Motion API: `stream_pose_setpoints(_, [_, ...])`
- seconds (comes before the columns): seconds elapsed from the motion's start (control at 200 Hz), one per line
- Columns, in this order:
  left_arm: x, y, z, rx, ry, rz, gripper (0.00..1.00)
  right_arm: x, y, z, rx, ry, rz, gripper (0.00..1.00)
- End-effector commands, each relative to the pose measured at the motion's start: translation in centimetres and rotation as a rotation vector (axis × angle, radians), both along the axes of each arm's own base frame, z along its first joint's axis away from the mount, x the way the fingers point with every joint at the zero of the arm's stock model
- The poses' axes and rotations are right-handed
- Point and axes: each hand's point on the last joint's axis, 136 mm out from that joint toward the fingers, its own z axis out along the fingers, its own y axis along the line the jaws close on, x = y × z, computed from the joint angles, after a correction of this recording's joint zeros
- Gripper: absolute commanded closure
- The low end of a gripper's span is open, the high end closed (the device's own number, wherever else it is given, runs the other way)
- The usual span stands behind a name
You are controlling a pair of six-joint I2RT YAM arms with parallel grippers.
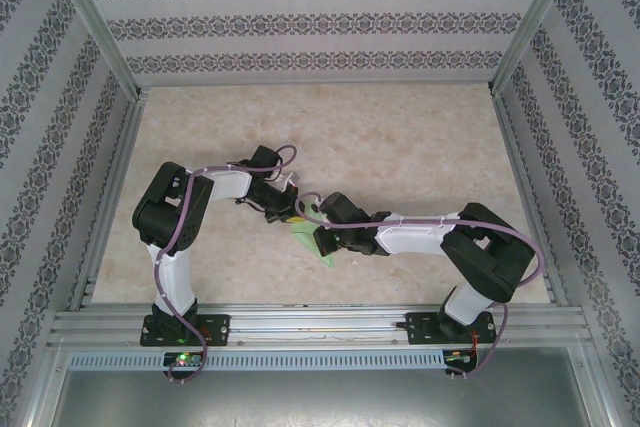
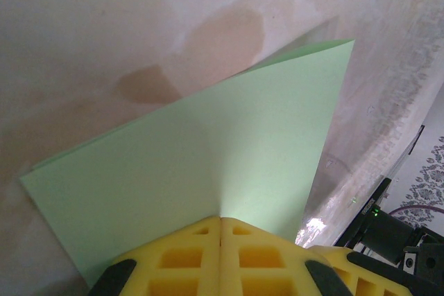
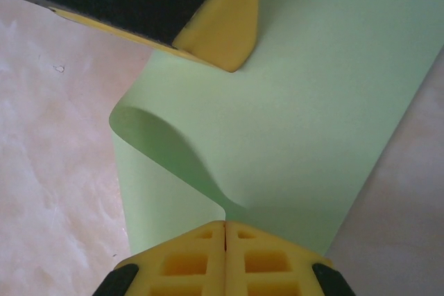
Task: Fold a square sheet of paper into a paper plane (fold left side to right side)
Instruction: Third fold the triangle at the center of the table.
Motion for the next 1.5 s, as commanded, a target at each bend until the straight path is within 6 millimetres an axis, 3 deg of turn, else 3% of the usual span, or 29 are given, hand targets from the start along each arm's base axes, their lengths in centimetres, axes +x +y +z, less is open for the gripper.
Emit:
stream_pose_setpoints(0.0, [-1.4,1.3,-3.4,0.117,0.061,0.0,1.0,1.0,-0.1,0.1,-0.023,-0.021,-0.015,1.0])
stream_pose_setpoints(0.625, [-1.5,1.2,-3.4,0.114,0.062,0.001,1.0,1.3,0.2,0.2,-0.027,-0.029,-0.007,1.0])
stream_pose_setpoints(1.099, [-1.4,1.1,-3.1,0.109,0.054,0.002,0.98,0.2,-0.2,-1.3,-0.05,0.035,0.002,1.0])
stream_pose_setpoints(1.304, [-0.4,0.6,-1.5,0.086,0.014,0.004,0.88,-0.4,-0.5,-2.4,-0.07,0.072,0.009,1.0])
stream_pose_setpoints(1.494, [1.8,0.3,1.6,0.082,-0.076,0.003,0.8,-0.7,-0.7,-2.6,-0.072,0.084,0.007,1.0])
